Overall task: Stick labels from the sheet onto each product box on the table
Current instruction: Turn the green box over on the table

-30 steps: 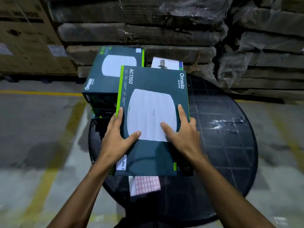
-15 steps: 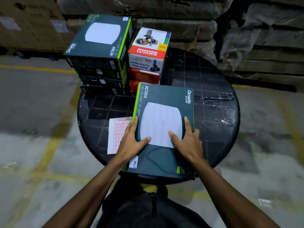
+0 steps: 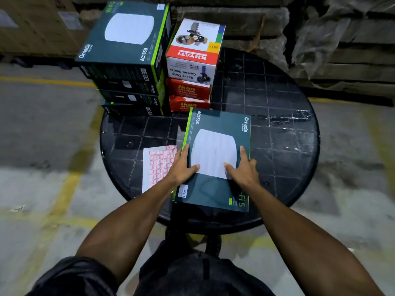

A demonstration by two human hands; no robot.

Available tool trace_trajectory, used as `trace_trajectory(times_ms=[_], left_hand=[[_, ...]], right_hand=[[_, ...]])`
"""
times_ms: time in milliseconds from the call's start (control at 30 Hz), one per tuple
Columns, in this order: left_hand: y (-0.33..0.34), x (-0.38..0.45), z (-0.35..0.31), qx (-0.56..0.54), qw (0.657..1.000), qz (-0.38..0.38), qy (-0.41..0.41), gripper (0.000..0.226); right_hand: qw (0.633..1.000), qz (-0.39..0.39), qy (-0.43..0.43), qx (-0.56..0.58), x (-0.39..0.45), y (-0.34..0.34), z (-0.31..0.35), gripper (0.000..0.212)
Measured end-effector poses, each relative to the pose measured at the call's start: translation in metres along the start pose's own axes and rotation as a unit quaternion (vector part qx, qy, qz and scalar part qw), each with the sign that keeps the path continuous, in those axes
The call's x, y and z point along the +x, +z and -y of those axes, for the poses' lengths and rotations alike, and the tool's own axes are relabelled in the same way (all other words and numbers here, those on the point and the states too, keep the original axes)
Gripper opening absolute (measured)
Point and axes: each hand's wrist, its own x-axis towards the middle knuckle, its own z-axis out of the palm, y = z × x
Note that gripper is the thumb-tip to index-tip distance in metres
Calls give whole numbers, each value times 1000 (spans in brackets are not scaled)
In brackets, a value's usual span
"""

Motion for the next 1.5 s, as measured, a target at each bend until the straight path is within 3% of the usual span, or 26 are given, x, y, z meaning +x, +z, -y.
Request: trace_trajectory(times_ms=[300,567,733,867,1000,1167,1333,1500], left_hand=[[5,-48,32,175,983,45,41,72],[8,-83,66,267,956,75,93,88],[12,-82,63,268,958,58,87,87],[3,-84,56,246,962,46,104,83],[-18,-88,33,216,968,10,126,77],[-40,-89,-10,125,976,-90,157,78],[-61,-91,-55,18,959,-195,206,73],[-85,-92,-71,87,939,-185,278,79]], right_hand=[[991,-31,-54,-122,-35,29,-36,73],[990,33,-98,-98,-66,37,-70,106],[989,14,-109,-94,-66,37,-68,110],[986,-35,-134,-91,-71,33,-68,103],[975,-133,-169,-60,-78,19,-57,90],[923,-293,-249,26,-87,-9,-29,60],[871,-344,-350,31,-90,-32,-6,70],[838,-385,-387,-24,-85,-47,12,69]])
